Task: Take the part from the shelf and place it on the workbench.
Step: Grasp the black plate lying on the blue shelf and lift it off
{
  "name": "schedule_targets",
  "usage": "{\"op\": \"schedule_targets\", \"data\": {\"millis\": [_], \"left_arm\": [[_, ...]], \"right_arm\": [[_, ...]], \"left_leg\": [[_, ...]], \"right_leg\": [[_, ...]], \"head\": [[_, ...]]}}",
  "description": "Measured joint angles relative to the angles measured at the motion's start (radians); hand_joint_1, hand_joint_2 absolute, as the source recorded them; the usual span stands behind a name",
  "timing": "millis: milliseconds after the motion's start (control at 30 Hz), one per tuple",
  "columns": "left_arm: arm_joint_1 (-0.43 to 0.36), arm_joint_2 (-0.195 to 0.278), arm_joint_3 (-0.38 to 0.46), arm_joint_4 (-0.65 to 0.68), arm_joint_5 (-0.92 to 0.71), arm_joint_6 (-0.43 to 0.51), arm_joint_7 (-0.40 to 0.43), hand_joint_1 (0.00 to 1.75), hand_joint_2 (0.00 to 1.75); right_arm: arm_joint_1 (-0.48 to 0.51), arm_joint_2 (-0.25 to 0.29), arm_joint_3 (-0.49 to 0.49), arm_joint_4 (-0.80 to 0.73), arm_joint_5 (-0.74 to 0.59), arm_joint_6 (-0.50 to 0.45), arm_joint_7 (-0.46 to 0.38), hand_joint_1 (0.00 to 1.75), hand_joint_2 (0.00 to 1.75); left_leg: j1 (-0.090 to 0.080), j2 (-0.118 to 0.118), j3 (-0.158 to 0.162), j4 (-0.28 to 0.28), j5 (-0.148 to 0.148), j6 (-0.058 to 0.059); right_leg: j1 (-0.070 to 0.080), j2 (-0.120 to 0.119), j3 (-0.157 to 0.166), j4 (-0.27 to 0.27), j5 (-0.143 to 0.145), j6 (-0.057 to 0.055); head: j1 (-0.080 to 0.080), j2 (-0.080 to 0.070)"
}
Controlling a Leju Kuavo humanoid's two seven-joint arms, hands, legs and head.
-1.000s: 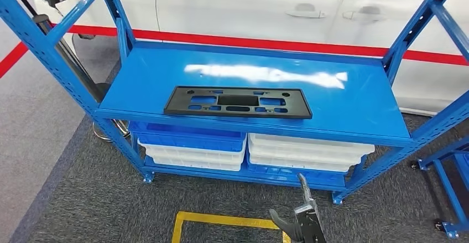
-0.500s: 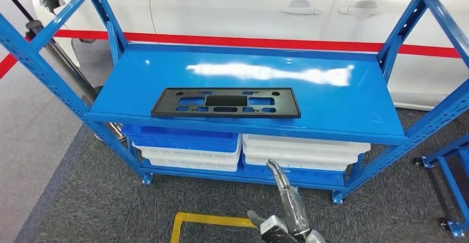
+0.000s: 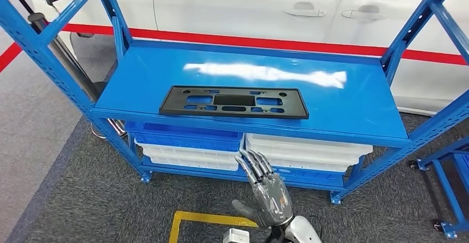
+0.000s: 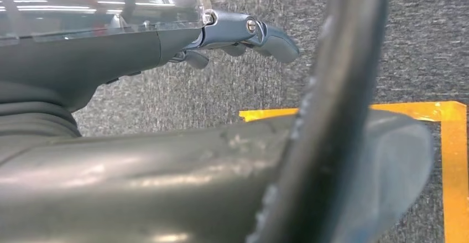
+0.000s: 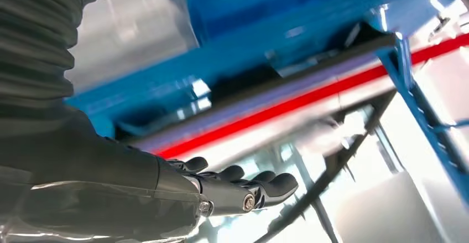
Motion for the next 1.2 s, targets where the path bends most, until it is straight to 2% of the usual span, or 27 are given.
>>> {"op": "schedule_targets", "data": {"millis": [67,100,133,167,200,233,300,333,433,500,533,600,633,667,700,767,800,833,900,967,1000,1033,1133,1167,1200], "left_arm": [[-0.004,0.001,0.0,0.001,-0.013,-0.008,0.0,0.0,0.0],[-0.005,0.002,0.0,0.001,-0.02,-0.012,0.001,0.0,0.0],[-0.006,0.003,0.0,0.001,-0.027,-0.015,0.002,0.0,0.0],[-0.008,0.004,0.0,0.002,-0.033,-0.019,0.002,0.0,0.0],[-0.009,0.005,0.0,0.003,-0.041,-0.024,0.003,0.0,0.0],[-0.011,0.006,0.001,0.004,-0.048,-0.029,0.004,0.0,0.0],[-0.015,0.007,0.001,0.007,-0.06,-0.042,0.006,0.0,0.0],[-0.017,0.009,0.001,0.009,-0.065,-0.048,0.007,0.0,0.0],[-0.023,0.017,0.002,0.01,-0.078,-0.075,0.012,0.0,0.0],[-0.028,0.019,0.002,0.01,-0.091,-0.093,0.015,0.0,0.0],[-0.03,0.021,0.002,0.011,-0.098,-0.101,0.017,0.0,0.0],[-0.032,0.026,0.002,0.011,-0.11,-0.113,0.018,0.0,0.0],[-0.031,0.028,0.002,0.011,-0.115,-0.116,0.018,0.0,0.0],[-0.03,0.03,0.002,0.011,-0.117,-0.118,0.018,0.0,0.0],[-0.03,0.032,0.001,0.011,-0.119,-0.119,0.018,0.0,0.0],[-0.03,0.036,0.001,0.011,-0.12,-0.118,0.018,0.0,0.0],[-0.03,0.037,0.001,0.012,-0.12,-0.118,0.018,0.0,0.0],[-0.03,0.038,0.001,0.012,-0.12,-0.118,0.018,0.0,0.0],[-0.03,0.039,0.001,0.013,-0.121,-0.118,0.018,0.0,0.0],[-0.029,0.039,0.0,0.013,-0.122,-0.118,0.018,0.0,0.0],[-0.029,0.039,0.0,0.013,-0.123,-0.118,0.019,0.0,0.0],[-0.03,0.039,0.0,0.013,-0.123,-0.117,0.019,0.0,0.0],[-0.032,0.039,-0.002,0.013,-0.126,-0.116,0.02,0.0,0.0],[-0.032,0.039,-0.002,0.013,-0.128,-0.116,0.02,0.0,0.0],[-0.031,0.039,-0.002,0.013,-0.129,-0.116,0.02,0.0,0.0]], "right_arm": [[-0.022,-0.002,0.014,-0.002,0.061,-0.015,0.03,0.0,1.75],[-0.031,-0.004,0.022,-0.002,0.092,-0.021,0.047,0.0,1.75],[-0.04,-0.005,0.031,-0.002,0.123,-0.027,0.064,0.0,1.75],[-0.051,-0.007,0.04,-0.002,0.153,-0.033,0.08,0.0,1.75],[-0.064,-0.009,0.05,-0.002,0.187,-0.041,0.099,0.0,1.75],[-0.077,-0.01,0.06,-0.003,0.218,-0.048,0.116,0.0,1.75],[-0.104,-0.011,0.079,-0.006,0.28,-0.063,0.151,0.0,1.75],[-0.116,-0.011,0.089,-0.007,0.308,-0.07,0.167,0.0,1.75],[-0.145,-0.01,0.122,-0.008,0.392,-0.09,0.22,0.0,1.75],[-0.158,-0.003,0.141,-0.008,0.44,-0.101,0.257,0.0,1.75],[-0.162,0.003,0.149,-0.007,0.46,-0.105,0.274,0.0,1.75],[-0.167,0.019,0.161,-0.005,0.487,-0.112,0.293,0.0,1.75],[-0.165,0.027,0.163,-0.003,0.491,-0.113,0.29,0.0,1.75],[-0.162,0.035,0.164,-0.001,0.489,-0.114,0.278,0.0,1.75],[-0.158,0.044,0.163,0.002,0.484,-0.114,0.261,0.0,1.75],[-0.15,0.061,0.159,0.004,0.472,-0.114,0.23,0.0,1.75],[-0.148,0.069,0.156,0.004,0.468,-0.115,0.221,0.0,1.75],[-0.146,0.075,0.154,0.004,0.466,-0.116,0.215,0.0,1.75],[-0.143,0.084,0.149,0.004,0.466,-0.118,0.209,0.0,1.75],[-0.139,0.091,0.144,0.004,0.469,-0.12,0.202,0.0,1.75],[-0.138,0.094,0.141,0.004,0.472,-0.12,0.199,0.0,1.75],[-0.137,0.097,0.137,0.005,0.473,-0.121,0.194,0.0,1.75],[-0.126,0.1,0.119,0.013,0.471,-0.122,0.177,0.0,1.75],[-0.121,0.101,0.112,0.018,0.47,-0.122,0.172,0.0,1.75],[-0.118,0.103,0.106,0.022,0.469,-0.122,0.168,0.0,1.75]], "left_leg": [[-0.001,0.001,-0.001,-0.002,0.003,0.006],[-0.001,0.001,-0.002,-0.002,0.003,0.007],[-0.002,0.001,-0.002,-0.001,0.002,0.007],[-0.002,0.0,-0.002,0.001,0.002,0.007],[-0.002,-0.001,-0.002,0.003,0.0,0.006],[-0.002,-0.001,-0.001,0.005,-0.003,0.004],[-0.006,-0.003,-0.002,0.01,-0.011,-0.005],[-0.008,-0.003,-0.003,0.011,-0.014,-0.01],[-0.007,-0.001,0.0,0.011,-0.022,-0.028],[-0.004,0.0,-0.012,0.048,-0.042,-0.038],[-0.003,0.0,-0.035,0.097,-0.064,-0.043],[-0.002,0.0,-0.107,0.225,-0.112,-0.051],[-0.001,0.0,-0.138,0.272,-0.12,-0.053],[-0.001,0.0,-0.154,0.285,-0.108,-0.054],[0.0,0.0,-0.151,0.26,-0.076,-0.054],[0.0,0.001,-0.11,0.144,0.006,-0.047],[-0.003,0.001,-0.088,0.091,0.031,-0.042],[-0.006,0.001,-0.074,0.057,0.039,-0.035],[-0.011,0.001,-0.065,0.036,0.025,-0.021],[-0.008,-0.001,-0.05,0.024,0.016,-0.008],[-0.006,-0.001,-0.039,0.018,0.012,-0.001],[-0.005,-0.002,-0.027,0.013,0.008,0.005],[-0.007,-0.003,-0.002,0.009,-0.01,0.016],[-0.009,-0.003,0.007,0.009,-0.018,0.017],[-0.011,-0.004,0.018,0.009,-0.026,0.016]], "right_leg": [[-0.001,0.0,-0.057,0.119,-0.061,0.005],[-0.001,0.0,-0.086,0.177,-0.08,0.007],[-0.002,0.0,-0.103,0.208,-0.082,0.009],[-0.002,0.0,-0.102,0.203,-0.064,0.009],[-0.002,0.0,-0.084,0.162,-0.032,0.007],[-0.001,0.0,-0.055,0.099,0.005,0.004],[0.003,0.0,-0.002,-0.012,0.042,-0.006],[0.005,0.0,0.01,-0.041,0.044,-0.011],[0.005,0.002,0.019,-0.057,0.036,-0.025],[0.001,0.0,0.031,-0.063,0.033,-0.037],[0.0,-0.001,0.037,-0.065,0.03,-0.043],[0.001,-0.003,0.046,-0.064,0.021,-0.049],[0.001,-0.002,0.052,-0.064,0.015,-0.05],[0.001,-0.001,0.06,-0.064,0.008,-0.049],[0.001,0.0,0.07,-0.064,0.0,-0.047],[0.001,0.001,0.094,-0.064,-0.019,-0.041],[0.002,0.002,0.102,-0.064,-0.027,-0.036],[0.003,0.002,0.105,-0.065,-0.033,-0.032],[0.005,0.002,0.105,-0.066,-0.035,-0.022],[0.005,0.001,0.105,-0.051,-0.033,-0.013],[0.005,0.0,0.094,-0.023,-0.038,-0.009],[0.003,0.0,0.069,0.023,-0.05,-0.006],[0.002,0.0,-0.059,0.198,-0.106,0.0],[0.002,0.0,-0.092,0.222,-0.105,-0.001],[0.003,0.0,-0.107,0.211,-0.081,-0.004]], "head": [[0.0,0.0],[0.0,0.0],[0.0,0.0],[0.0,0.0],[0.0,0.0],[0.0,0.0],[0.0,0.0],[0.0,0.0],[0.0,0.0],[0.0,0.0],[0.0,0.0],[0.0,0.0],[0.0,0.0],[0.0,0.0],[0.0,0.0],[0.0,0.0],[0.0,0.0],[0.0,0.0],[0.0,0.0],[0.0,0.0],[0.0,0.0],[0.0,0.0],[0.0,0.0],[0.0,0.0],[0.0,0.0]]}}
